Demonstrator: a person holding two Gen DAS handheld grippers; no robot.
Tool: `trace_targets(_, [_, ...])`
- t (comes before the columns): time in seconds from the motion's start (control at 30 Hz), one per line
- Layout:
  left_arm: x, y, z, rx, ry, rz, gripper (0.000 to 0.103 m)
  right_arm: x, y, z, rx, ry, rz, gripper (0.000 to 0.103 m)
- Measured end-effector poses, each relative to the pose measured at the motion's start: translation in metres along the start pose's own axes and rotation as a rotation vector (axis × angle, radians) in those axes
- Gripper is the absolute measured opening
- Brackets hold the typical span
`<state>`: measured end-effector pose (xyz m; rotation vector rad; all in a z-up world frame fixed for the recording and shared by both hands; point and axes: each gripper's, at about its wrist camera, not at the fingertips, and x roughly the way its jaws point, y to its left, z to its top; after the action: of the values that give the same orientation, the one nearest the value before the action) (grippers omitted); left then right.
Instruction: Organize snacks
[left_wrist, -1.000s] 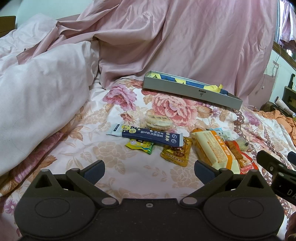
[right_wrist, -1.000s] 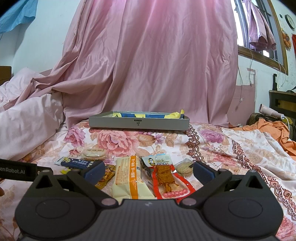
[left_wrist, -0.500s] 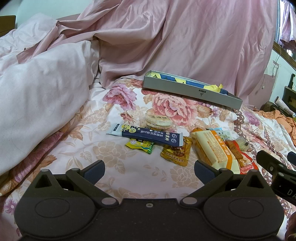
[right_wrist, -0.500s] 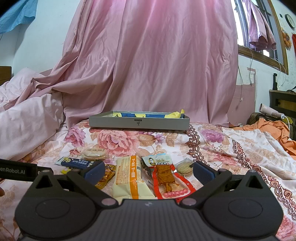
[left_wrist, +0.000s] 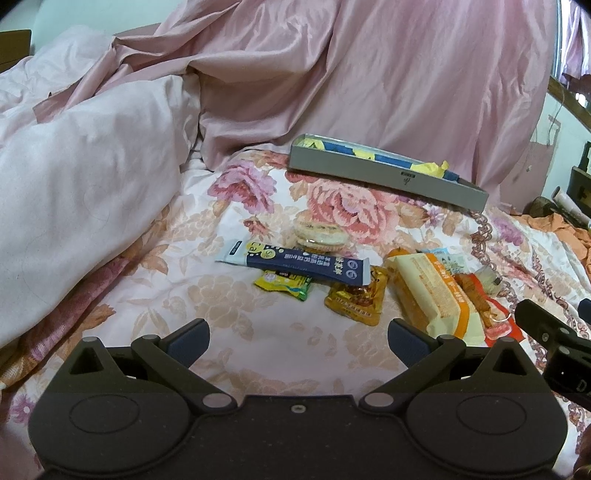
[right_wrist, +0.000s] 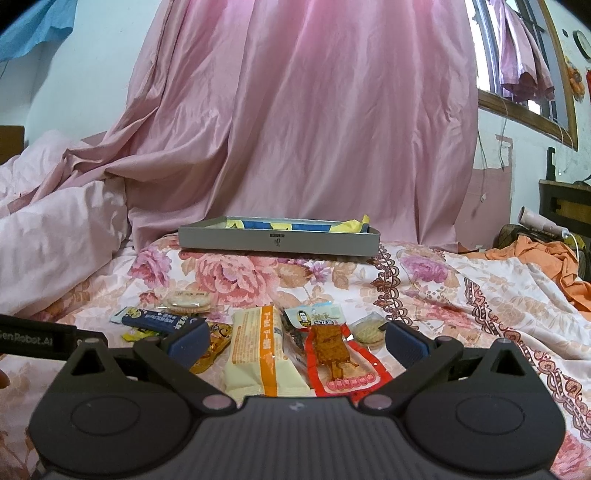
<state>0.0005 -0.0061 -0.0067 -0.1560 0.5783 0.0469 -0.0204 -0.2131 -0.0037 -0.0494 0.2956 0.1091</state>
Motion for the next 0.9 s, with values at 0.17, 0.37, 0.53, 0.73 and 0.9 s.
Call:
trace_targets(0.17, [0.006,0.003,0.005,0.012,0.012,0.033,0.102,0.007,0.001,0.003,-0.010,0.073,0.031,0.103])
trace_targets(0.37, [0.023,0.016,0.023,0.032,0.004,0.054,0.102,0.026,0.001,0.007,-0.004,0.160,0.085,0.103])
trace_targets(0.53, [0.051,0.027,0.037,0.077,0.044,0.017,0.102,0.049,0.000,0.009,-0.006,0.197,0.108,0.103])
trace_targets(0.73, [0.083,0.035,0.053,0.190,0.048,-0.061,0.102,0.079,0.011,0.010,-0.021,0.230,0.148,0.103])
trace_targets(0.9, [0.111,0.038,0.067,0.340,0.049,-0.134,0.102,0.093,0.011,0.004,0.007,0.231,0.185,0.103])
